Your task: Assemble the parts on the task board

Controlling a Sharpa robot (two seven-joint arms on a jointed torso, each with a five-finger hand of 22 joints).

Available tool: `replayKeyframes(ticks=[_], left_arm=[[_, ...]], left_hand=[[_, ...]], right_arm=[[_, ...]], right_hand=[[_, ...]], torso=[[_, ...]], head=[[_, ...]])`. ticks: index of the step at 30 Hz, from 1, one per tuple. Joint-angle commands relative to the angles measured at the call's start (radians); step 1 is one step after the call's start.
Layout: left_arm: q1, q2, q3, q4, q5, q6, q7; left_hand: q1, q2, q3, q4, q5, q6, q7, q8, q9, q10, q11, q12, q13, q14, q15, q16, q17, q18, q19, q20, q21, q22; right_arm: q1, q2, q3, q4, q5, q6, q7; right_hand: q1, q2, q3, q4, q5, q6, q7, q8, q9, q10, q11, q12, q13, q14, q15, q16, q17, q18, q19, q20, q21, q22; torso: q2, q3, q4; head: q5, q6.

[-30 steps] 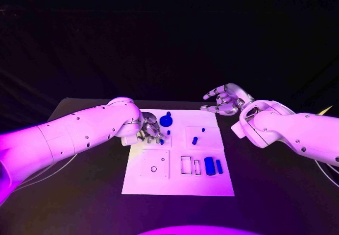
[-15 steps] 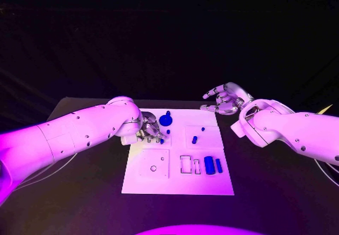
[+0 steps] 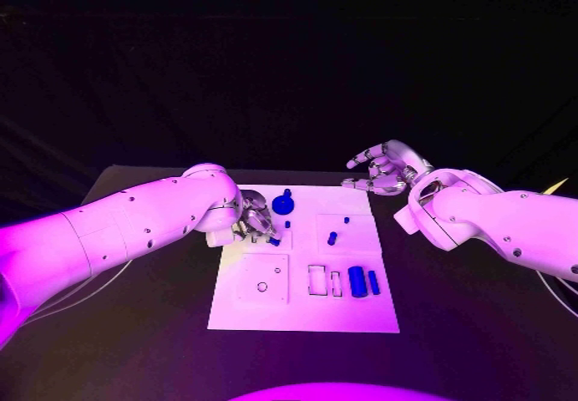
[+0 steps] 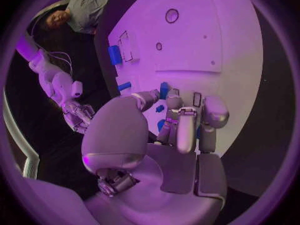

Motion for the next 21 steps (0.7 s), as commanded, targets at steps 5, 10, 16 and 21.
replayKeyframes(ticks=[5,10,16,21], left_arm=[[-0.001,-0.007,0.0,0.003,0.018,-0.008,-0.003],[-0.001,-0.02,0.001,0.011,0.036,-0.023,-0.007],[0.0,-0.043,0.007,0.033,0.092,-0.064,-0.009],[0.0,-0.06,0.009,0.057,0.114,-0.119,-0.007]], left_hand=[[-0.02,0.015,0.239,-0.104,0.046,0.001,-0.012,0.042,0.068,0.01,-0.011,-0.011,0.002,0.052,-0.001,0.018,0.148,-0.032,0.0,0.001,0.023,0.016],[-0.05,0.011,0.268,-0.131,0.071,0.008,-0.012,0.046,0.079,0.021,-0.012,-0.005,0.011,0.056,-0.002,0.022,0.155,-0.032,0.001,0.001,0.026,0.018],[-0.096,-0.001,0.29,-0.169,0.153,0.029,-0.019,0.047,0.092,0.053,-0.019,0.01,0.033,0.07,-0.009,0.036,0.183,-0.036,0.02,-0.004,0.039,0.042],[-0.137,-0.012,0.293,-0.199,0.256,0.062,-0.032,0.041,0.1,0.098,-0.032,0.023,0.058,0.089,-0.021,0.054,0.221,-0.046,0.061,-0.015,0.063,0.091]], right_arm=[[0.0,0.002,0.0,-0.002,-0.001,0.004,0.002],[0.0,0.002,0.0,-0.004,0.0,0.004,0.002],[0.0,0.001,0.0,-0.005,0.002,0.004,0.003],[0.0,0.001,0.0,-0.006,0.003,0.004,0.005]], right_hand=[[-0.012,0.023,0.018,0.01,0.009,-0.006,-0.002,0.017,0.005,-0.031,0.0,-0.007,-0.003,0.08,-0.009,-0.018,0.171,-0.001,0.036,-0.006,-0.012,0.19],[-0.012,0.023,0.018,0.01,0.009,-0.006,-0.002,0.017,0.005,-0.031,0.0,-0.007,-0.003,0.08,-0.009,-0.018,0.171,-0.001,0.036,-0.006,-0.012,0.19],[-0.013,0.024,0.02,0.01,0.009,-0.006,-0.002,0.018,0.005,-0.03,-0.001,-0.006,-0.003,0.08,-0.009,-0.019,0.169,-0.001,0.036,-0.007,-0.013,0.189],[-0.013,0.024,0.02,0.01,0.009,-0.006,-0.002,0.018,0.005,-0.03,-0.001,-0.006,-0.003,0.08,-0.009,-0.019,0.169,-0.001,0.036,-0.007,-0.013,0.189]], torso=[[0.0,0.0001,0.0006],[-0.001,0.0008,0.0007],[-0.001,0.0012,0.0027],[0.0,0.0005,0.0024]], head=[[0.002,-0.001],[0.004,0.0],[0.006,0.001],[0.01,0.001]])
